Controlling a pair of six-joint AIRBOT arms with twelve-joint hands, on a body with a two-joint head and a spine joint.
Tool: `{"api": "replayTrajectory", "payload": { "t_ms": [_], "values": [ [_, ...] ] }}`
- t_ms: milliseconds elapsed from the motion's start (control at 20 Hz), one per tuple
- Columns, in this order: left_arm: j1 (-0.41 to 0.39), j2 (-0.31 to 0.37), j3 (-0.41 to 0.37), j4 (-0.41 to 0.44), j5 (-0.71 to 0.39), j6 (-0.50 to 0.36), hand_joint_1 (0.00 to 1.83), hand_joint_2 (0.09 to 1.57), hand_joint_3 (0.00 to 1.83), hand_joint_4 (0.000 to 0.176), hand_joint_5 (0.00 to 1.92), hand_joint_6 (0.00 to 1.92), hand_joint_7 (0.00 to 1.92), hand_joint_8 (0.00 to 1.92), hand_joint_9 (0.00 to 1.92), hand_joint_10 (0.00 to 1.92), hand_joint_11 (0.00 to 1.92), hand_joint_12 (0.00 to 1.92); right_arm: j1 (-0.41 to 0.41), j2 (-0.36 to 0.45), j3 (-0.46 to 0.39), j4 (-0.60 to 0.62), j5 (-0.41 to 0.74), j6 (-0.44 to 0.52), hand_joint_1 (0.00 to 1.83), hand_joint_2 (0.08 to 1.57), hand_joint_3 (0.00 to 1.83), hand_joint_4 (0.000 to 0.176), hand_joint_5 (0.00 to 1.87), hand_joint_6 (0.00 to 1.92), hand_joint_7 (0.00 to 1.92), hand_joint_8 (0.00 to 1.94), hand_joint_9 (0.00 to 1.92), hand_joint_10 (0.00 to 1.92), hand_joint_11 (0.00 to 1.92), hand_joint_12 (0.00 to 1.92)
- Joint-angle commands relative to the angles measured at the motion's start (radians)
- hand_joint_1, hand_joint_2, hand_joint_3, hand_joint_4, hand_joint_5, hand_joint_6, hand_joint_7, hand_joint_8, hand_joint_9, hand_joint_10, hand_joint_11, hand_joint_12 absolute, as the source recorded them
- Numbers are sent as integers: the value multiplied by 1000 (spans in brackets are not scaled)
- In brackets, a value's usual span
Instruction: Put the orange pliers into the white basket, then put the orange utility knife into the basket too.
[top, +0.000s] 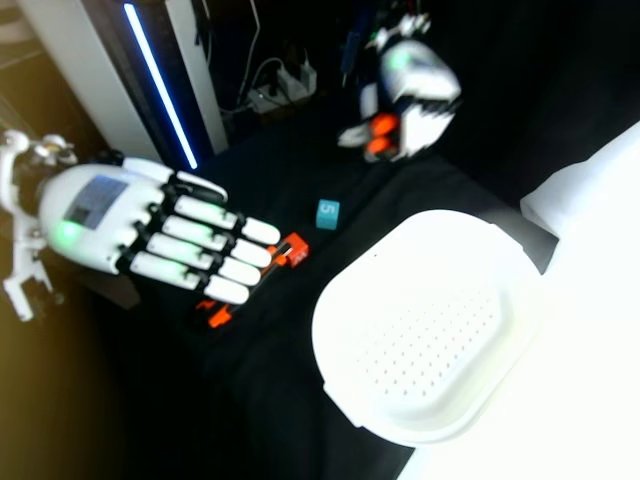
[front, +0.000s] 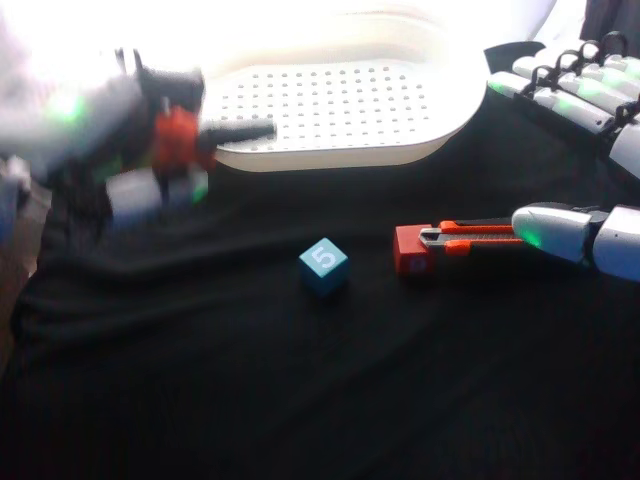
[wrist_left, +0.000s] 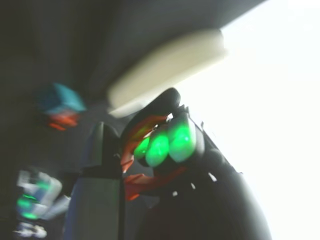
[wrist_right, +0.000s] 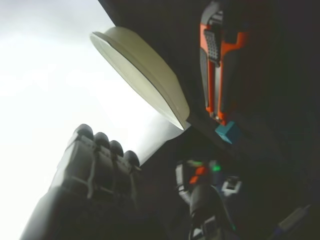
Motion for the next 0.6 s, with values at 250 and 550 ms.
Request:
{"api": "replayTrajectory", "payload": {
  "t_ms": [250, 550],
  "values": [
    [-305, -184, 238, -63, 341, 165, 1308, 1312, 14, 0, 916, 1921, 1120, 1921, 1277, 1921, 1404, 1921, 1, -31, 5, -10, 123, 1, 187, 1289, 1, 50, 0, 0, 0, 0, 0, 0, 0, 0],
    [-331, -374, 477, -259, 522, 215, 1383, 1307, 0, 0, 677, 1921, 846, 1921, 1009, 1921, 1163, 1921, -1, -41, 5, -26, 123, 8, 261, 1316, 5, 24, 0, 0, 0, 0, 0, 0, 0, 0]
  ]
}}
